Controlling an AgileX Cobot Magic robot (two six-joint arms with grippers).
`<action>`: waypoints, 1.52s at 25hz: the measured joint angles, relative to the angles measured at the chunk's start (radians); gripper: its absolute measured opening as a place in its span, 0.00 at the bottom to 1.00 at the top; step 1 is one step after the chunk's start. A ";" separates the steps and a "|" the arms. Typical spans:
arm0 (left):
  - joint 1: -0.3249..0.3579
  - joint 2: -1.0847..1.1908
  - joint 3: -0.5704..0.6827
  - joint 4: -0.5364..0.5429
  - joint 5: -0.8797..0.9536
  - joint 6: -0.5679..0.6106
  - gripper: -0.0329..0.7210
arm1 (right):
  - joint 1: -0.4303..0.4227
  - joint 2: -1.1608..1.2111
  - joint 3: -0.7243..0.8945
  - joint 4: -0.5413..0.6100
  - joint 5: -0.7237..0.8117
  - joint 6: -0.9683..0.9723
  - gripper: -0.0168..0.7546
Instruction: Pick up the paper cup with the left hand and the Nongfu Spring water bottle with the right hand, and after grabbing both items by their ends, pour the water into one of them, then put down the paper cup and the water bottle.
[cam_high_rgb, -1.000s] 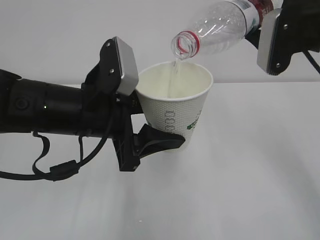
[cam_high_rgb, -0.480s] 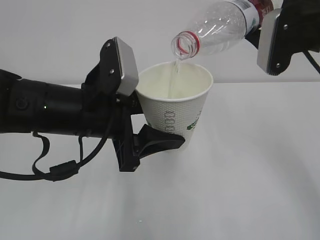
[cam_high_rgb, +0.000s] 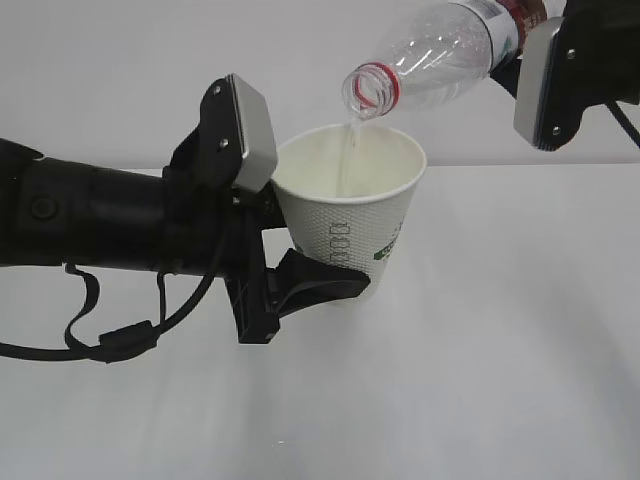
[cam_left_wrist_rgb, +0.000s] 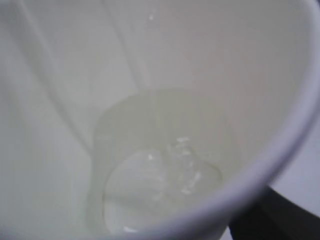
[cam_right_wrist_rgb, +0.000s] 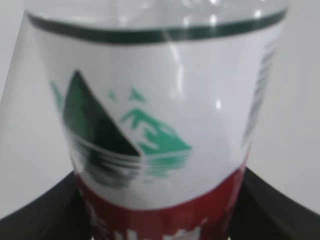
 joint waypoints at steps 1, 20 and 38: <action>0.000 0.000 0.000 0.002 0.000 0.000 0.71 | 0.000 0.000 0.000 0.000 0.000 0.000 0.69; 0.000 0.000 0.000 0.002 0.000 0.000 0.71 | 0.000 0.000 0.000 0.000 -0.009 -0.019 0.69; 0.000 0.000 0.000 0.004 0.000 0.000 0.71 | 0.000 0.000 0.000 0.000 -0.013 -0.019 0.69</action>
